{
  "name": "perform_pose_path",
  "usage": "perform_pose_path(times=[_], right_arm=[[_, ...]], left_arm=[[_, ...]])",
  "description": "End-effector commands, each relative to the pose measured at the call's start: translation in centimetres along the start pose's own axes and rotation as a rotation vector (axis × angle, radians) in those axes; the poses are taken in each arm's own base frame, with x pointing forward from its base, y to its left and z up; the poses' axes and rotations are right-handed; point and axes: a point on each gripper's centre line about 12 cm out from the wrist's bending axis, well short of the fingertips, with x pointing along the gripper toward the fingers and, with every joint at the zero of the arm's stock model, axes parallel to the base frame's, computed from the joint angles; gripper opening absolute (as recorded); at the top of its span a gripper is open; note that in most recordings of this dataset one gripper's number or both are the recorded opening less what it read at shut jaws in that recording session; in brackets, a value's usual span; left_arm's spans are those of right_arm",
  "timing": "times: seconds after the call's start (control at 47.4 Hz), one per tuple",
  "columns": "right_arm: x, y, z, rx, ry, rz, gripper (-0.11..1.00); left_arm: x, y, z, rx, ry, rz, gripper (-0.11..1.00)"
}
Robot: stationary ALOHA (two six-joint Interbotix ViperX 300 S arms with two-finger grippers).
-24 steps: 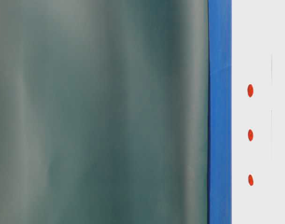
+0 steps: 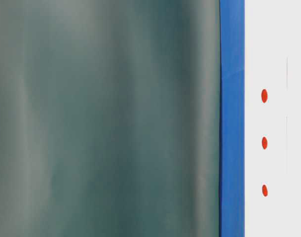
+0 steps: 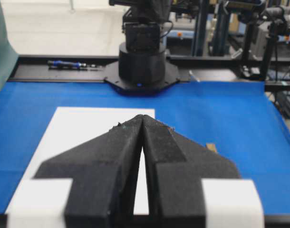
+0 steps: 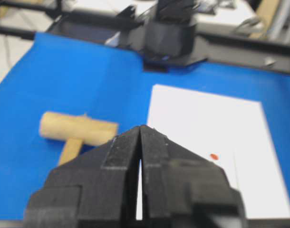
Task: Hit the mark with a hammer.
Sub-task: 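Move the right gripper toward the wooden mallet's handle end, then lower the right gripper and close it on the mallet handle end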
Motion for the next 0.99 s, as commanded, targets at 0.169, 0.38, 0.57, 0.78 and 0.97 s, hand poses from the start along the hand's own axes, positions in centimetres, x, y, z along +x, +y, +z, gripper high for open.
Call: perform_pose_path(times=[0.169,0.38,0.57,0.78,0.97], right_arm=[[5.1,1.5,-0.3,0.047,0.091,0.042,0.09],[10.2,2.5,-2.3,0.113,0.199,0.048,0.65],[13.8,3.2,-5.1,0.167,0.286,0.040,0.88],[16.6,3.9,-9.2,0.244,0.335,0.011,0.86],[18.1,5.4,-12.1,0.282,0.321,0.010,0.86]], left_arm=[[0.3,0.1,0.4,-0.006,-0.005,0.005,0.00],[0.2,0.1,0.2,-0.007,0.000,0.005,0.00],[0.2,0.1,0.1,-0.009,0.003,0.005,0.00],[0.2,0.1,-0.1,-0.009,0.008,0.005,0.00],[0.1,0.1,-0.4,-0.009,0.015,0.004,0.00]])
